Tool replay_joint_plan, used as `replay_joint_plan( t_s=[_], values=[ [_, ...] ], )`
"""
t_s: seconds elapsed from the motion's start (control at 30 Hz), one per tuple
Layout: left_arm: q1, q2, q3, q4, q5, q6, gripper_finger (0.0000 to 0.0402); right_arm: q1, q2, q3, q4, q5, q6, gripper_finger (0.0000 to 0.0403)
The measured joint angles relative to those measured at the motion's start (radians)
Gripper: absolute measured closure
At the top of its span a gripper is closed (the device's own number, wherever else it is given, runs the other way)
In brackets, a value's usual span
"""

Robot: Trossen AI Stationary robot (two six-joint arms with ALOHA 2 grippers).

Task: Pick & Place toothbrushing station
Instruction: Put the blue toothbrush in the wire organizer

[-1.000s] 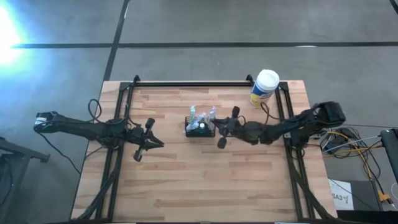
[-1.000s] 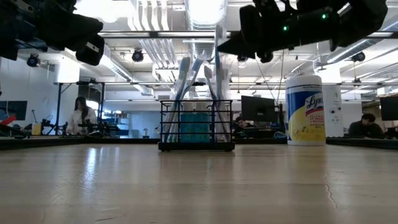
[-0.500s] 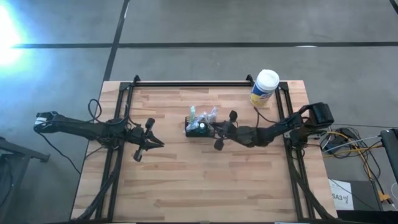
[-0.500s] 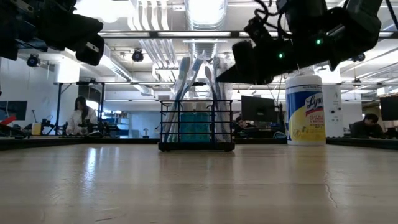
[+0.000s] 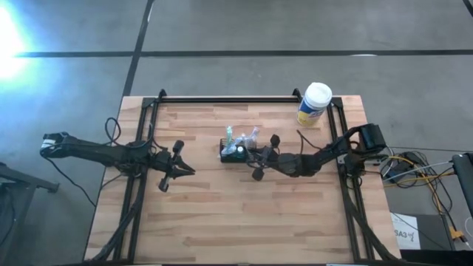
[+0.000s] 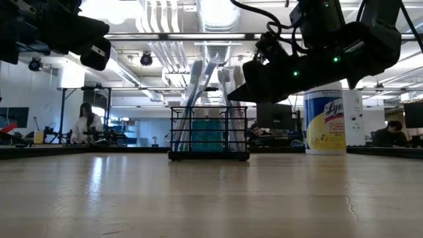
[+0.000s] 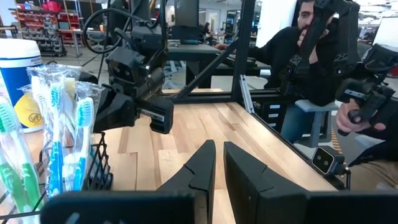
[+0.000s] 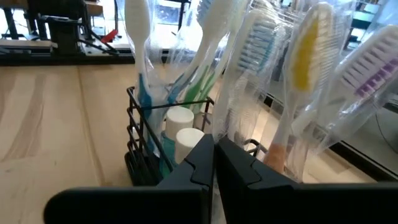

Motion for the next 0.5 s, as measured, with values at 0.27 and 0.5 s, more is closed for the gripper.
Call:
replay_joint_plan(
  t_s=[0.27, 0.5],
  values=[
    [0.000, 0.000, 0.000, 0.000, 0.000, -0.008, 0.0362, 0.015, -0.010, -0.001, -0.004, -0.002, -0.026, 0.0394],
    [0.000, 0.000, 0.000, 0.000, 0.000, -0.008, 0.0362, 0.014, -0.010, -0.001, -0.003, -0.033, -0.028, 0.0394]
  ],
)
